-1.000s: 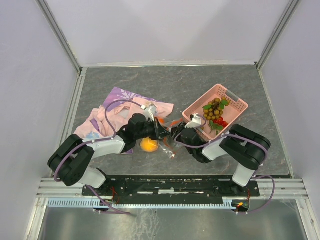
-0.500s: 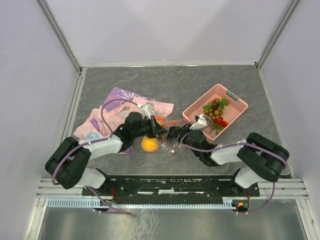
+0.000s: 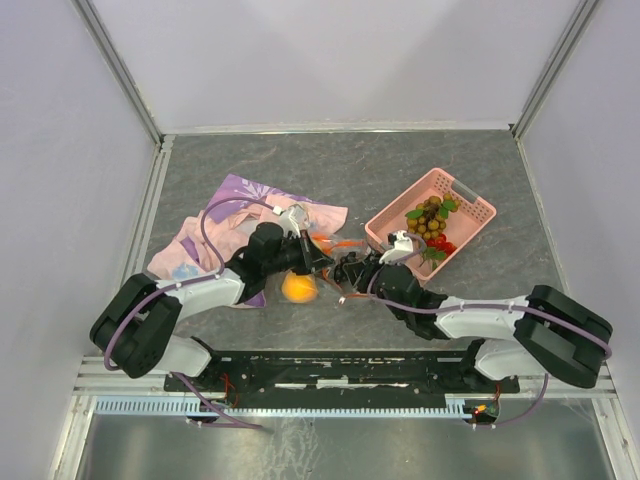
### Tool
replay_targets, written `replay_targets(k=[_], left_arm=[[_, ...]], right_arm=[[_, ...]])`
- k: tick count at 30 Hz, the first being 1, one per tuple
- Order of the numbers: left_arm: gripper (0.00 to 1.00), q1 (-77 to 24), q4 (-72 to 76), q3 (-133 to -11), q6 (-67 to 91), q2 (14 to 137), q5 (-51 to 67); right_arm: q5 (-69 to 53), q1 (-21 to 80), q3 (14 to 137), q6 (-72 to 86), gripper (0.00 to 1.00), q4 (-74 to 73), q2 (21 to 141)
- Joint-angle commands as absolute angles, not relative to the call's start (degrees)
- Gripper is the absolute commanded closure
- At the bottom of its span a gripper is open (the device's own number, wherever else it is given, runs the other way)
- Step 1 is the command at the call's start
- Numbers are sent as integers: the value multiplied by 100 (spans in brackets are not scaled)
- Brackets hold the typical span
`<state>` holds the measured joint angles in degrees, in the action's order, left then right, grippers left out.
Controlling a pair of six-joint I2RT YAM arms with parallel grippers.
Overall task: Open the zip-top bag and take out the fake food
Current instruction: Pick up the fake fruit from the zipper food storage bag.
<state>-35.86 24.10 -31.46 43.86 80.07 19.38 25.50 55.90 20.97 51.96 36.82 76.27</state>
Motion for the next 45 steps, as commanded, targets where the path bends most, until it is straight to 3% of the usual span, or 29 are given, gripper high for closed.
replay_targets(k=[1, 14, 28, 45], left_arm=[[97, -3535, 2408, -3322, 4358, 7952, 1848], [97, -3533, 2377, -3328, 4300, 8095, 2180], [97, -3542, 1708, -3780, 4108, 7611, 2163], [97, -3551, 1354, -3727, 3945, 7641, 1990]], right_arm=[[2802, 5679, 2096, 4856, 73, 3484, 7183], [2863, 5694, 2377, 4299, 74, 2897, 6389], [1573, 5947, 2711, 3682, 74, 3572, 7148], [1934, 6029, 2886, 3022, 74, 2978, 6089]])
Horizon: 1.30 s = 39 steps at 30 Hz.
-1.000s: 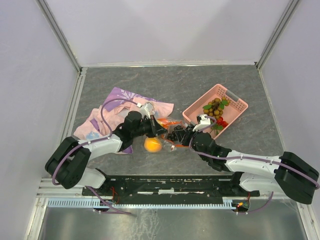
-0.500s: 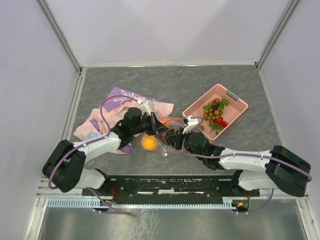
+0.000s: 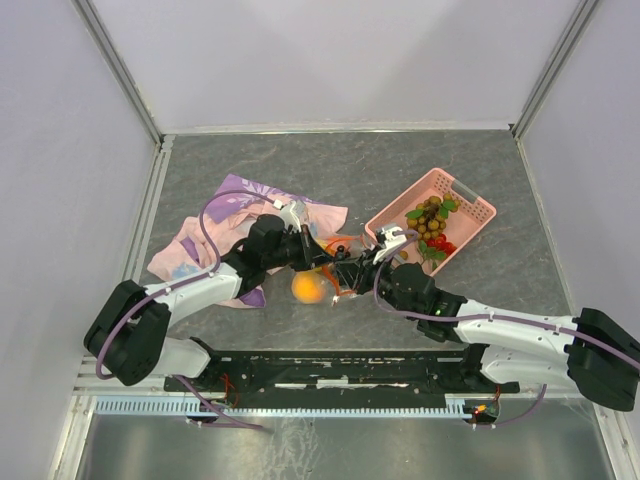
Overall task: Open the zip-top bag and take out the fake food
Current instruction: Pick up the fake fruit from the zipper food storage bag.
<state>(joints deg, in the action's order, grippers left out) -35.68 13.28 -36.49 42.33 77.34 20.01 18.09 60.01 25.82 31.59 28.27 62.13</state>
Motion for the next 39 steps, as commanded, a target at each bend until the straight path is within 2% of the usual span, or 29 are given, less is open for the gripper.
replay_targets(k=[1, 19, 26, 33, 39], left_arm=[[97, -3545, 1349, -3720, 3947, 7638, 2001], [97, -3542, 1322, -3587, 3854, 7692, 1995], [97, -3542, 1336, -3577, 3820, 7650, 2022], [97, -3674, 1382, -3735, 3732, 7718, 2283], [97, -3709, 1296, -3699, 3671, 7714, 2262]], right_arm=[[1968, 6027, 2900, 3024, 74, 2961, 6077], [2305, 6029, 3142, 3034, 74, 2785, 5819], [2935, 6023, 3251, 3439, 73, 2463, 5803], [2998, 6027, 3227, 4093, 73, 3282, 6530], [2964, 6029, 3348, 4048, 73, 3734, 6923]])
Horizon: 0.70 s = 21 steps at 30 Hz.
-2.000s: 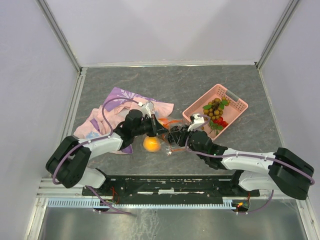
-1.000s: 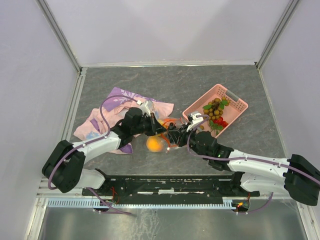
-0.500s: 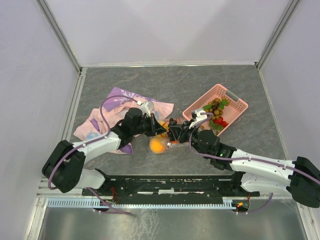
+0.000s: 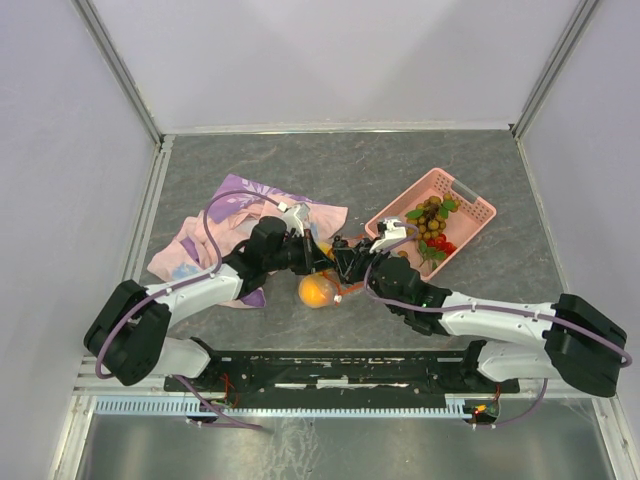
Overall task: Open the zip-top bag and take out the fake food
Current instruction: Pick up the fake fruit from the zipper food storage bag.
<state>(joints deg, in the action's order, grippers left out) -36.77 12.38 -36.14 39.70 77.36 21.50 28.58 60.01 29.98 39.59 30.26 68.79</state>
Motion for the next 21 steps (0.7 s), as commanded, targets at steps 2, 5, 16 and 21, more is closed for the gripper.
replay_targets(k=[2, 5, 16, 21], left_arm=[[97, -3709, 1276, -3656, 3643, 7691, 2242], [97, -3709, 1283, -3626, 3636, 7714, 2249], [97, -3722, 1248, -3673, 3616, 7756, 2258], [97, -3757, 1247, -3654, 3621, 7795, 2237]], right_arm=[[3034, 6028, 3372, 3978, 73, 3691, 6865], [3167, 6028, 3384, 3909, 73, 3638, 6776], [3569, 6027, 3330, 4554, 73, 3725, 6895], [3493, 6026, 3349, 4800, 73, 4091, 7138]])
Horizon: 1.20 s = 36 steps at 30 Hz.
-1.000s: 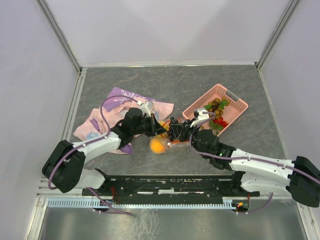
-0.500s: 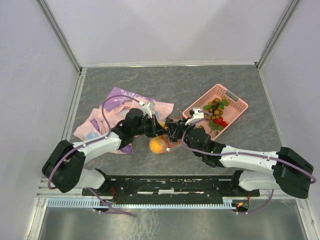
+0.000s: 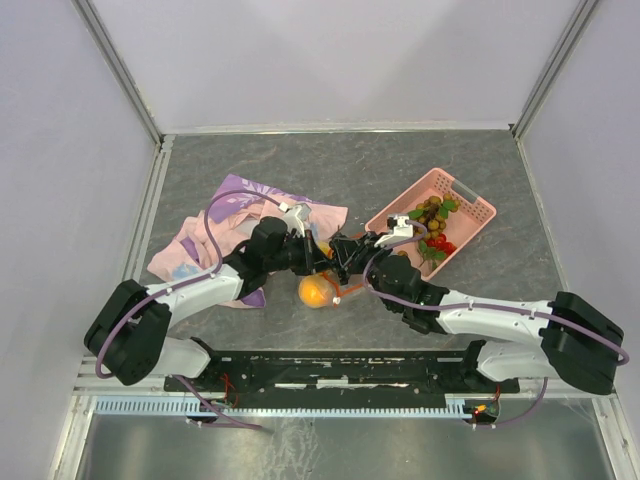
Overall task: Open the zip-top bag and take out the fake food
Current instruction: Pick up the fake fruit from the zipper food storage bag.
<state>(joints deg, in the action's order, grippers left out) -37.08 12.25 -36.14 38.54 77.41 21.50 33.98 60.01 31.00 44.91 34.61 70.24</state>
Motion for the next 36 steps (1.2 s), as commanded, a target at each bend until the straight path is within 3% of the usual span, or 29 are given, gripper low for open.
replay_targets(k=[1, 36], left_arm=[[97, -3761, 1253, -3642, 3629, 7791, 2232], [97, -3753, 1187, -3577, 3577, 7872, 2014]], right_arm=[[3470, 6024, 3355, 4801, 73, 4107, 7134], [3543, 6029, 3424, 3998, 73, 3695, 5743]])
